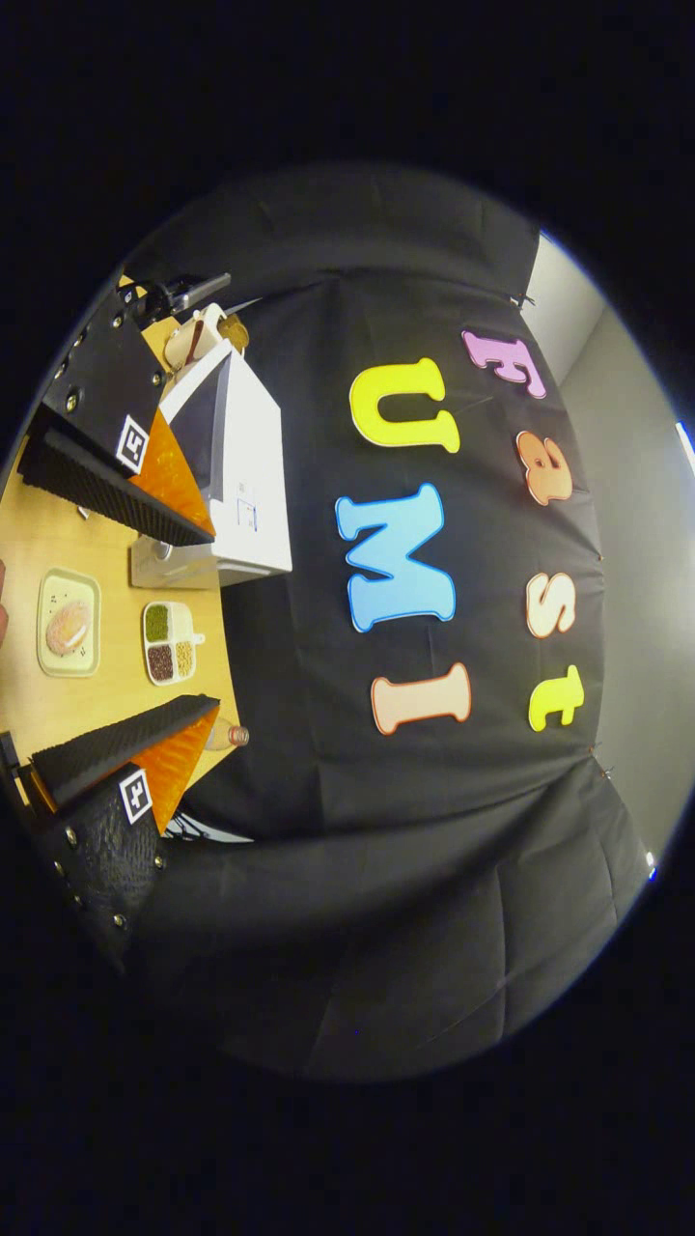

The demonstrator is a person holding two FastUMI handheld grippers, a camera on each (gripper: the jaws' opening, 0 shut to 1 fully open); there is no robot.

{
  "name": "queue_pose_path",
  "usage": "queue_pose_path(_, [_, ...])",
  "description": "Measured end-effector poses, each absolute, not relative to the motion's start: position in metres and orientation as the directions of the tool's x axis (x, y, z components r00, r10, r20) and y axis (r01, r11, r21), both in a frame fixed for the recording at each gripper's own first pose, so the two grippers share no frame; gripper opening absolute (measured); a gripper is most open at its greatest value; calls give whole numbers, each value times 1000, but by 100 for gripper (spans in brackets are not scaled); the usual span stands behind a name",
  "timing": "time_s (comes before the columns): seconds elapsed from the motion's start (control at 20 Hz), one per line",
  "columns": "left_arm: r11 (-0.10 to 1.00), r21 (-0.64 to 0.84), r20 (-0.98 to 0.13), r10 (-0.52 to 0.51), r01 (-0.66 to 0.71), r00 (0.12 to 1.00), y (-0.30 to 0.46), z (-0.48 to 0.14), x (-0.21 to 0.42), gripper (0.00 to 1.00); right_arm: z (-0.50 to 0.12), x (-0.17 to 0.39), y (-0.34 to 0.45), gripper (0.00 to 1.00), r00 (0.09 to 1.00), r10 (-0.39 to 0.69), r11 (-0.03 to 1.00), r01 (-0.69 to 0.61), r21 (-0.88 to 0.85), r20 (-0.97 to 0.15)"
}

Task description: Open the microwave oven with the left hand, put the food in, and close the microwave oven.

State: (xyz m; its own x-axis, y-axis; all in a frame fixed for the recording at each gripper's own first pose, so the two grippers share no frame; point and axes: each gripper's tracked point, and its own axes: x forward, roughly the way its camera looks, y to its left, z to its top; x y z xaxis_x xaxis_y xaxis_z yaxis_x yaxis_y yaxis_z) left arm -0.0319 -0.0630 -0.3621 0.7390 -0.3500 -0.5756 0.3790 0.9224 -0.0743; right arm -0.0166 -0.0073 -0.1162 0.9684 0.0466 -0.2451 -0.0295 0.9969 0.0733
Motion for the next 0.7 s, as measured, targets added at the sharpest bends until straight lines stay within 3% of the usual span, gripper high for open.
queue_pose_path(0.7, [885, -40, -629, -383, 464, 677, 73, -342, -142, 14, -125, -23, 58, 95, 966, 73, 997, -68, 27, -249])
